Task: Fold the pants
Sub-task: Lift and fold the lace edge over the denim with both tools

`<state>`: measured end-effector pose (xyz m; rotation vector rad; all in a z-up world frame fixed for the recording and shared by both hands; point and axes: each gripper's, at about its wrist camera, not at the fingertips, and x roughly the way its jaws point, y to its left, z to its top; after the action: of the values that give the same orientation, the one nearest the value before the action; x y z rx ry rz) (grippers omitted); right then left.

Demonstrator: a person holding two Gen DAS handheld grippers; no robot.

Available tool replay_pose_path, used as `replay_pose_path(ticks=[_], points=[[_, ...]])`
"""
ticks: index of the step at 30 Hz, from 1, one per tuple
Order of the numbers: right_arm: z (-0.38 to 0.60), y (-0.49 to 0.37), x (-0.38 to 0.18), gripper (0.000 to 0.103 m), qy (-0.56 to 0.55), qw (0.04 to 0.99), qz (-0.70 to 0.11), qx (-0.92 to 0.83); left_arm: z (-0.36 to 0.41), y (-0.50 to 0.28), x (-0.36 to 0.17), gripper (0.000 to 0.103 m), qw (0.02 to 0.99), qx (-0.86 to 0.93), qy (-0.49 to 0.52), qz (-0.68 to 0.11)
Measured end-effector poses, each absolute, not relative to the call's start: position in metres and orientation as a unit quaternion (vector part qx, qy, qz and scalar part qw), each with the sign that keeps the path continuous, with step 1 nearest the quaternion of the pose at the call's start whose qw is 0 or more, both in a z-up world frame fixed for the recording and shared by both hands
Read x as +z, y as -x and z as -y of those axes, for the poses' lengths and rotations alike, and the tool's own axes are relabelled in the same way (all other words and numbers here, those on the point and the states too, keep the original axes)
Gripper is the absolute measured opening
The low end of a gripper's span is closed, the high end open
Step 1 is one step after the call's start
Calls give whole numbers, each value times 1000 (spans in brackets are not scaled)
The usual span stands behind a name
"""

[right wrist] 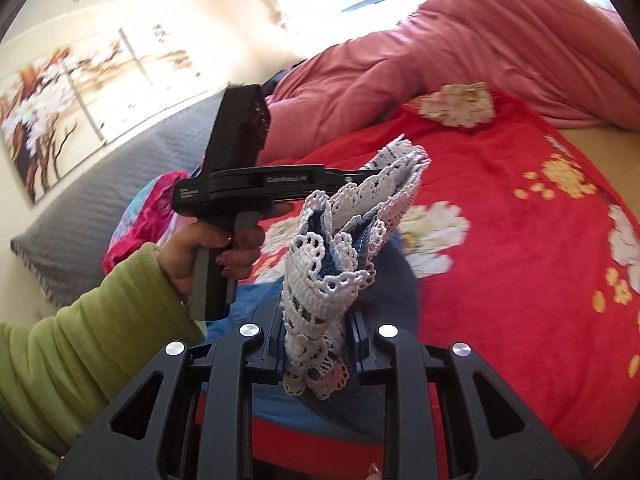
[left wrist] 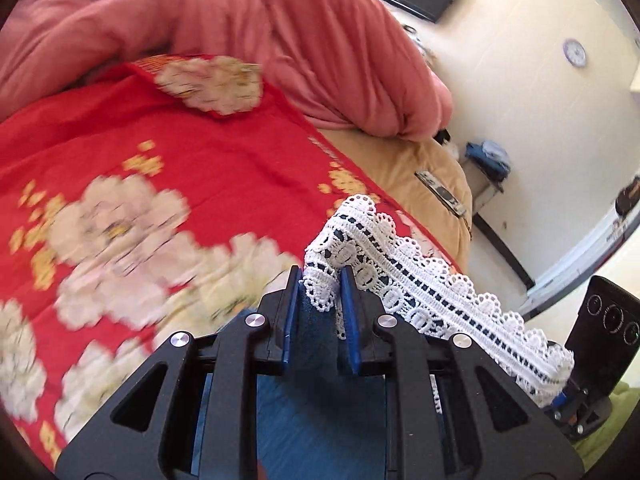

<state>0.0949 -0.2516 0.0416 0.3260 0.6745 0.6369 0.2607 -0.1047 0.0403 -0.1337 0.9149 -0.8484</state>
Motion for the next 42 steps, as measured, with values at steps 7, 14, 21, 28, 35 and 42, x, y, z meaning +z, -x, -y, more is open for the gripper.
replay_pose_path(ticks=[7,14,21,28,35,42], points=[[182,-110,8,21,-63,871,-373,313,57,-260,-5,16,812,-314,112,-478],[133,-98,-20,30,39,855,-391,339,-18,-252,12,44,809,-271,237,-464],[104,-75,-31,47,106,840,-379,373,-44,-230,1,59,787,-273,298,-467],[112,-59,-27,57,84,831,-361,414,-38,-237,-27,61,793,-223,251,-508],[125,-46,-8,64,91,851,-320,406,-30,-241,-38,54,795,-219,234,-515],[96,-33,-24,57,157,851,-329,378,-24,-240,-36,29,797,-217,226,-517]])
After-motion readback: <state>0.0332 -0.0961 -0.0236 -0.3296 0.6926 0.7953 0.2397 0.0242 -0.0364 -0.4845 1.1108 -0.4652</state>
